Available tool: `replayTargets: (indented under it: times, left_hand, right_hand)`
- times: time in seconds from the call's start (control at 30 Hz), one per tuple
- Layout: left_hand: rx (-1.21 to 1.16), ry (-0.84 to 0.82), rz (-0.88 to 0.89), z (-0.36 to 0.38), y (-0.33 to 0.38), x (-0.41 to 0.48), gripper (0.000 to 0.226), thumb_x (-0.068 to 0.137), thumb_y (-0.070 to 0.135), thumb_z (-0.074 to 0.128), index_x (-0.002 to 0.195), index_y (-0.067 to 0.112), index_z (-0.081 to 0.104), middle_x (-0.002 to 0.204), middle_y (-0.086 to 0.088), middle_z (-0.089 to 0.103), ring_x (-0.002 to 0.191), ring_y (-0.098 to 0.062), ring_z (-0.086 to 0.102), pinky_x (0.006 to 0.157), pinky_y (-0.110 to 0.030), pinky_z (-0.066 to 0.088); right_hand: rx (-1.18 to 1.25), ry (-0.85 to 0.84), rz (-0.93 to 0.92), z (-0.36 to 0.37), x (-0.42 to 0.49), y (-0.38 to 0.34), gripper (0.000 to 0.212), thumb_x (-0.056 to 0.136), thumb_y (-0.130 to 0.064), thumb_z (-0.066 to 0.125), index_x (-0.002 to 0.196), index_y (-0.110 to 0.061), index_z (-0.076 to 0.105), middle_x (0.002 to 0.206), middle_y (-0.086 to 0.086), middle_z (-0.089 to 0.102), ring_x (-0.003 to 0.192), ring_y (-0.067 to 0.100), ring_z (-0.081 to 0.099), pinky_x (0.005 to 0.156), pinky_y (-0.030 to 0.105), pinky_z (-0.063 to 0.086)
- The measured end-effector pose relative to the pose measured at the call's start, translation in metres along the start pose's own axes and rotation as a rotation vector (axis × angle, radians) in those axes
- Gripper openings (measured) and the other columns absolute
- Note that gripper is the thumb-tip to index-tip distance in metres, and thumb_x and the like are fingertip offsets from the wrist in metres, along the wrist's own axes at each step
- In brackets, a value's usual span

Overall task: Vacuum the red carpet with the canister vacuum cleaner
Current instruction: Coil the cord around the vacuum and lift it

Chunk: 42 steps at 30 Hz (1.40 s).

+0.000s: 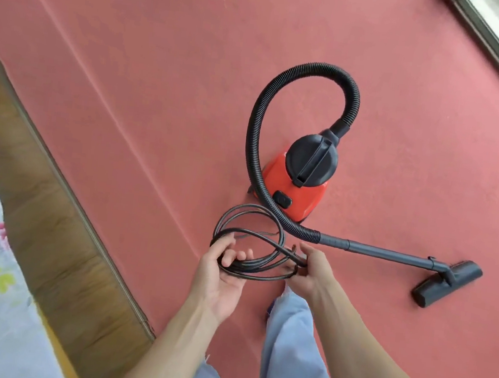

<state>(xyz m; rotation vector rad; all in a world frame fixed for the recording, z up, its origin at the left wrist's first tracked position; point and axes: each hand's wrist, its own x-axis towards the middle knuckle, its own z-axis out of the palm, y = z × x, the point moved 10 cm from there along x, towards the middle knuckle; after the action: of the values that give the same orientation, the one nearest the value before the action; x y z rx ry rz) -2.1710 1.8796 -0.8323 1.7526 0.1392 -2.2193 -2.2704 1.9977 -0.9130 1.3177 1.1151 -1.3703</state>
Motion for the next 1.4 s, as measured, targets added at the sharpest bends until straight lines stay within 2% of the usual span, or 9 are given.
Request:
replayTargets:
  times: [0.13,0.27,0.5,0.63,0.77,0.93,1.07,1.3,1.4]
  left_hand:
    - [-0.078,-0.048,0.015,0.043,0.009,0.030,0.033,0.092,0.012,0.054,0.061,0.016,0.044,0.042,0.004,0.027,0.043,-0.013,0.043,0.077,-0.035,0.051]
    - [-0.114,-0.157,0.029,0.094,0.015,0.056,0.033,0.095,0.020,0.049,0.062,0.016,0.045,0.052,0.005,0.024,0.045,-0.013,0.031,0.071,-0.031,0.041]
    - [-0.288,-0.085,0.184,0.109,0.038,0.068,0.044,0.101,0.032,0.051,0.060,0.018,0.045,0.047,0.006,0.032,0.042,-0.012,0.039,0.071,-0.029,0.043]
    - [-0.248,-0.103,0.269,0.116,0.050,0.086,0.034,0.101,0.031,0.051,0.070,0.017,0.048,0.050,0.006,0.031,0.048,-0.011,0.041,0.076,-0.028,0.044]
    - [0.082,-0.242,0.289,0.173,0.035,0.107,0.009,0.099,0.019,0.052,0.093,0.016,0.059,0.061,0.003,0.041,0.058,-0.016,0.051,0.077,-0.030,0.044]
    - [0.586,-0.253,0.358,0.224,0.019,0.137,0.044,0.100,0.012,0.057,0.142,0.023,0.051,0.055,0.005,0.043,0.042,-0.009,0.037,0.046,-0.022,0.034]
    - [0.780,-0.189,0.325,0.217,0.024,0.152,0.057,0.102,0.017,0.055,0.153,0.029,0.036,0.058,0.001,0.044,0.037,-0.006,0.026,0.038,-0.019,0.020]
    - [1.121,-0.158,0.375,0.216,0.022,0.163,0.059,0.098,0.009,0.056,0.153,0.021,0.037,0.103,0.005,0.070,0.059,-0.011,0.066,0.034,-0.017,0.027]
    - [1.175,-0.129,0.421,0.228,0.011,0.180,0.048,0.097,0.006,0.056,0.142,0.021,0.049,0.109,0.004,0.067,0.074,-0.008,0.068,0.048,-0.024,0.052]
  right_hand:
    - [0.001,-0.150,0.133,0.042,0.008,-0.003,0.029,0.089,-0.014,0.046,0.060,-0.010,0.049,0.042,0.004,0.049,0.030,0.015,0.044,0.046,0.018,0.035]
    - [-0.034,-0.265,0.270,0.072,0.026,-0.006,0.045,0.088,-0.025,0.044,0.114,0.007,0.063,0.112,0.030,0.067,0.101,0.044,0.066,0.089,0.057,0.051]
    - [0.227,-0.340,0.244,0.122,0.059,-0.025,0.041,0.084,-0.012,0.048,0.120,0.006,0.057,0.126,0.023,0.061,0.125,0.040,0.054,0.103,0.055,0.042]
    - [0.177,-0.242,0.251,0.113,0.067,-0.037,0.026,0.093,-0.010,0.044,0.078,0.003,0.060,0.071,0.014,0.068,0.076,0.032,0.069,0.096,0.045,0.048]
    - [-0.026,-0.189,0.276,0.093,0.075,-0.036,0.019,0.087,-0.021,0.049,0.074,-0.010,0.059,0.076,0.005,0.065,0.069,0.026,0.071,0.093,0.042,0.052]
    - [-0.617,-0.251,0.293,0.089,0.064,-0.037,0.031,0.087,-0.035,0.053,0.069,-0.012,0.063,0.069,0.008,0.063,0.067,0.024,0.065,0.077,0.037,0.057]
    - [-1.226,0.002,-0.101,0.067,0.083,-0.089,0.025,0.081,-0.019,0.048,0.068,-0.003,0.063,0.060,0.014,0.063,0.052,0.029,0.060,0.061,0.036,0.059]
    - [-0.952,0.244,-0.215,0.010,0.112,-0.130,0.011,0.087,-0.012,0.050,0.083,-0.004,0.058,0.074,0.010,0.056,0.053,0.023,0.057,0.073,0.048,0.059]
    - [-0.945,0.254,-0.242,-0.002,0.121,-0.131,0.008,0.087,-0.008,0.049,0.087,-0.006,0.056,0.079,0.009,0.055,0.064,0.025,0.059,0.073,0.048,0.061]
